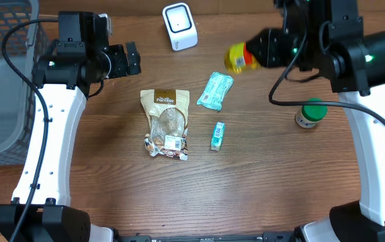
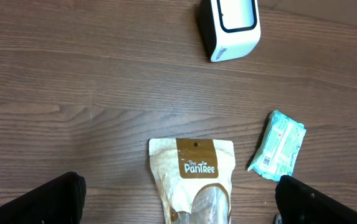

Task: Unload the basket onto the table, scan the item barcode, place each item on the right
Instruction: 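Carry the bottle up and hold it in front of the white scanner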

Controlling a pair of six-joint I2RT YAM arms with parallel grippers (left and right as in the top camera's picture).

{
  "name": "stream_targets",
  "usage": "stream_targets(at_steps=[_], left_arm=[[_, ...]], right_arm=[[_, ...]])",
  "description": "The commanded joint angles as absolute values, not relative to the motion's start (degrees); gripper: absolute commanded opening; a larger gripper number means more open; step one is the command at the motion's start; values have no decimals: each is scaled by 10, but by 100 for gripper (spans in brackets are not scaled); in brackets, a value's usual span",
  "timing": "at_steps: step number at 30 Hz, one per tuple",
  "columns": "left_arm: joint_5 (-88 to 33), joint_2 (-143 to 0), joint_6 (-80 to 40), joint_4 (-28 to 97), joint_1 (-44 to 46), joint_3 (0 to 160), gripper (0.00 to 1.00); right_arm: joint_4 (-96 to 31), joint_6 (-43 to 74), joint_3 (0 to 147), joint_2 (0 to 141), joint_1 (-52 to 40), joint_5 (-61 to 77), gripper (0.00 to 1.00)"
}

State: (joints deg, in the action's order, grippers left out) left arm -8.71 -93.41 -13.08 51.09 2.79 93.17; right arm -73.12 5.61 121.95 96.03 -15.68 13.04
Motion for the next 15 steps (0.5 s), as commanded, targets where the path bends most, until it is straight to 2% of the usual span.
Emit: stream_targets(at_steps=[1, 6, 11, 15], left_arm=[[-84, -934, -117, 510, 30, 939, 100], [-84, -934, -117, 510, 30, 939, 100], [-84, -934, -118, 510, 30, 939, 100], [-84, -934, -117, 510, 30, 939, 100]], right_arm=[[-695, 15, 1232, 994, -184, 113, 17], [-602, -35, 1230, 1054, -234, 54, 17], [-495, -101, 1230, 1132, -275, -79, 16], [-359, -220, 1230, 1214, -289, -107, 14]])
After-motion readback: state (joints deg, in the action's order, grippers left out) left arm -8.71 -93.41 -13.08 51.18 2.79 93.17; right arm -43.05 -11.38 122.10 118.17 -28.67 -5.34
